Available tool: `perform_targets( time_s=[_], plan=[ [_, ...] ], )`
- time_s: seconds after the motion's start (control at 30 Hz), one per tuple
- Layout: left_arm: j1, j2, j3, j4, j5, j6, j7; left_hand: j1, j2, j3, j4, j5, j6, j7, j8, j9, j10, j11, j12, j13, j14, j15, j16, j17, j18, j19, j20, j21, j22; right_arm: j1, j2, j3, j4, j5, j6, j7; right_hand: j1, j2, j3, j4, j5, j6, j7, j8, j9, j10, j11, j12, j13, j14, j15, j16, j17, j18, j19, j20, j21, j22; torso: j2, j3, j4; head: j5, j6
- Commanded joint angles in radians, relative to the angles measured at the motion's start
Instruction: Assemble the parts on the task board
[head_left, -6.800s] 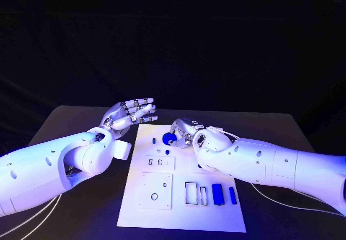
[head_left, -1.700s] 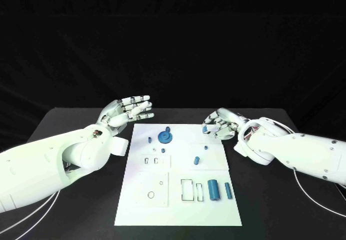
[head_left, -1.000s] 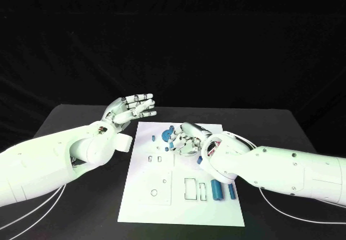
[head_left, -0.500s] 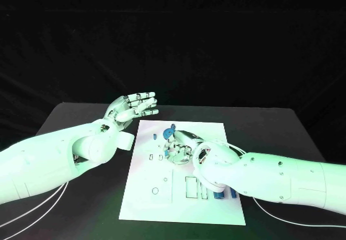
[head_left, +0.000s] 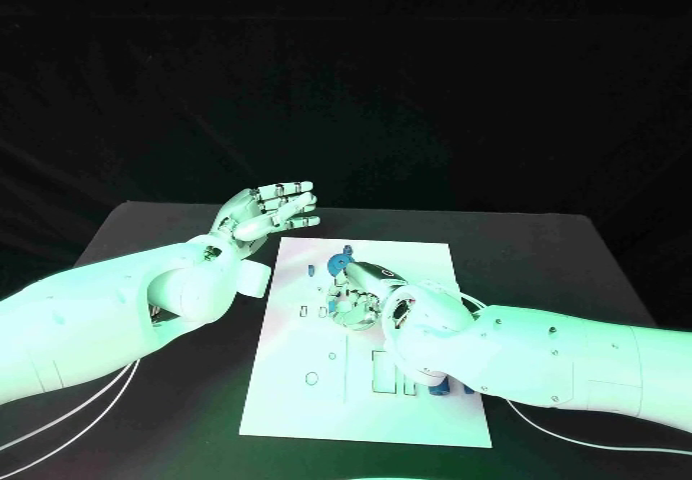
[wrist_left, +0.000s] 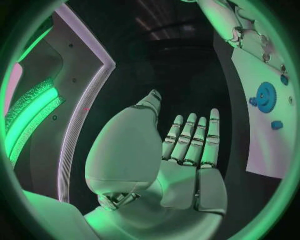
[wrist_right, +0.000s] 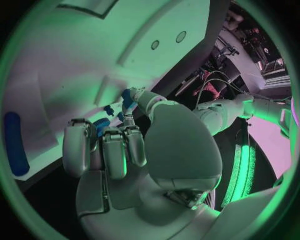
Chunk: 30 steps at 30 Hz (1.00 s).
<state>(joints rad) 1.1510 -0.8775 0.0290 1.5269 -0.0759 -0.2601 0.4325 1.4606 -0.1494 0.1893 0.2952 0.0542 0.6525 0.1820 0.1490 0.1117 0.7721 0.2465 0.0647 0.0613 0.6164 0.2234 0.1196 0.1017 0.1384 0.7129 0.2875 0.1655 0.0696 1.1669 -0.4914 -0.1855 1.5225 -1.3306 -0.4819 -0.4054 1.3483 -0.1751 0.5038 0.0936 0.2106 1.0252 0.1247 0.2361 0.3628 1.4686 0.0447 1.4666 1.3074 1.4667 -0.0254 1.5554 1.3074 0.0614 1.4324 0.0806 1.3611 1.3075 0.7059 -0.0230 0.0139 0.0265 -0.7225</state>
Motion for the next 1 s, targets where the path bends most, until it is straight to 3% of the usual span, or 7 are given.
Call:
perform_targets(
  time_s=[0.03,1.0],
  plan=[
    [0.001,0.002,0.001,0.002,0.002,0.019,0.004,0.003,0.004,-0.001,-0.001,-0.003,0.002,0.091,-0.002,0.001,0.008,0.000,-0.001,0.000,0.004,0.001,-0.002,0.001,0.004,-0.005,0.003,-0.003,-0.001,-0.003,0.002,0.000,0.000,-0.031,0.016,-0.013,-0.013,-0.004,0.002,0.001,-0.005,0.007,-0.007,0.005,0.011,0.012,-0.007,0.002,0.134,0.094,-0.004,0.004,0.218,-0.001,0.002,-0.002,-0.003,0.065,0.000,-0.0008,-0.0001,0.000,-0.002],
    [0.001,0.001,0.000,0.001,0.002,0.020,0.001,0.003,0.004,-0.001,-0.001,-0.003,0.002,0.091,-0.002,0.001,0.009,0.000,-0.001,0.000,0.003,0.000,-0.003,0.000,0.004,-0.004,0.003,-0.004,-0.001,-0.005,0.006,-0.001,-0.011,-0.037,0.025,-0.012,-0.061,-0.042,-0.024,0.010,-0.028,-0.020,0.000,-0.002,0.009,-0.002,-0.002,-0.016,0.116,0.093,-0.001,0.002,0.213,0.001,-0.003,-0.001,-0.017,0.057,-0.001,-0.0008,0.0001,0.000,-0.007]
  ],
)
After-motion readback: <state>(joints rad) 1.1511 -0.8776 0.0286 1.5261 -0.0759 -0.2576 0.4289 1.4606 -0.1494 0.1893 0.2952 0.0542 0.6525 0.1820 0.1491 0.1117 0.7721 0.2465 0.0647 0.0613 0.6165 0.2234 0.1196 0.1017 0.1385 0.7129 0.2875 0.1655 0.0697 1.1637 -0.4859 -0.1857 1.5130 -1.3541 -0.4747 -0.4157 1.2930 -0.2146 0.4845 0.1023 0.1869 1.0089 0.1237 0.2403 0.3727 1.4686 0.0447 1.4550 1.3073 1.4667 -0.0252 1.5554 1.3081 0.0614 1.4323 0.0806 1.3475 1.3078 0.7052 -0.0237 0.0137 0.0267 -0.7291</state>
